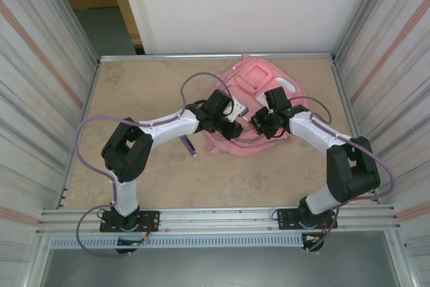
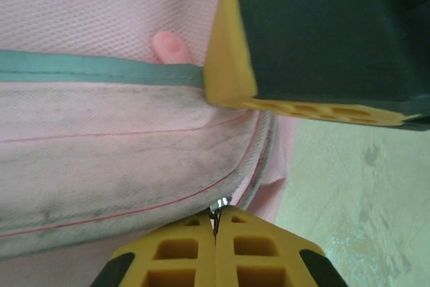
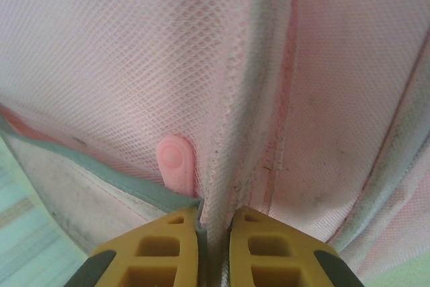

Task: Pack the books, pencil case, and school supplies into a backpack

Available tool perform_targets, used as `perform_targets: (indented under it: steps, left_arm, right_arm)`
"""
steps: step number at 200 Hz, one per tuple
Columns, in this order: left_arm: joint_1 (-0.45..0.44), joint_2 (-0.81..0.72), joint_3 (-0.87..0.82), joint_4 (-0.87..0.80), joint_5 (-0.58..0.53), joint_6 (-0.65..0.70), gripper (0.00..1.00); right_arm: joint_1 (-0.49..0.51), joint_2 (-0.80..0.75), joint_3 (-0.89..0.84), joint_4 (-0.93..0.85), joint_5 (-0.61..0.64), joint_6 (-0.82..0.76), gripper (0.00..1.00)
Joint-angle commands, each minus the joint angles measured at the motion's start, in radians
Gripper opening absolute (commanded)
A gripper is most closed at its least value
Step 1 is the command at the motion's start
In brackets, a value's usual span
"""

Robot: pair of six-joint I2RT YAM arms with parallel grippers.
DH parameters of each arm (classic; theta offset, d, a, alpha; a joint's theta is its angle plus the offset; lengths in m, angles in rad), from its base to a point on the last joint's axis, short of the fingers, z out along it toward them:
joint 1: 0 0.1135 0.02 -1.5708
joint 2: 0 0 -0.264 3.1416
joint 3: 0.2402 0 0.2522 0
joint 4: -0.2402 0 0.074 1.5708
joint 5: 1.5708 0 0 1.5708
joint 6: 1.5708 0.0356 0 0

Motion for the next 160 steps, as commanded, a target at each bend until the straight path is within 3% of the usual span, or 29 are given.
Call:
perform_targets:
  steps: [1,14,39,60,90,133,146,160]
  left_arm:
    - [0.088,-0.058,0.008,-0.028,-0.085,0.056,0.0]
    - [0.131,-0.055,0.0,-0.015,-0.1,0.051,0.0]
    - [0.157,-0.058,0.006,-0.033,-0.107,0.101,0.0]
    - [0.134,-0.051,-0.001,-0.015,-0.031,0.111,0.0]
    - [0.01,-0.041,-0.048,0.094,0.016,0.089,0.0]
    - [-0.171,-0.003,-0.049,0.235,0.106,-0.043,0.0]
    - [-0.224,0.008,-0.03,0.247,0.095,-0.058,0.0]
    - [-0.253,0.011,-0.017,0.271,0.1,-0.106,0.0]
  right_arm:
    - [-0.011,-0.065,0.039,-0.125,0.025,-0.193,0.0]
    - [-0.037,-0.098,0.029,-0.136,-0.006,-0.298,0.0]
    - [-0.146,-0.118,0.03,-0.129,-0.207,-0.547,0.0]
    - [-0.213,-0.094,0.087,-0.194,-0.172,-0.657,0.0]
    - [-0.253,-0.019,0.16,-0.202,-0.139,-0.713,0.0]
    - [-0.261,0.119,0.286,-0.244,-0.105,-0.76,0.01]
    - [-0.263,0.151,0.306,-0.257,-0.079,-0.766,0.06]
    - [-0.266,0.176,0.321,-0.27,-0.05,-0.764,0.19]
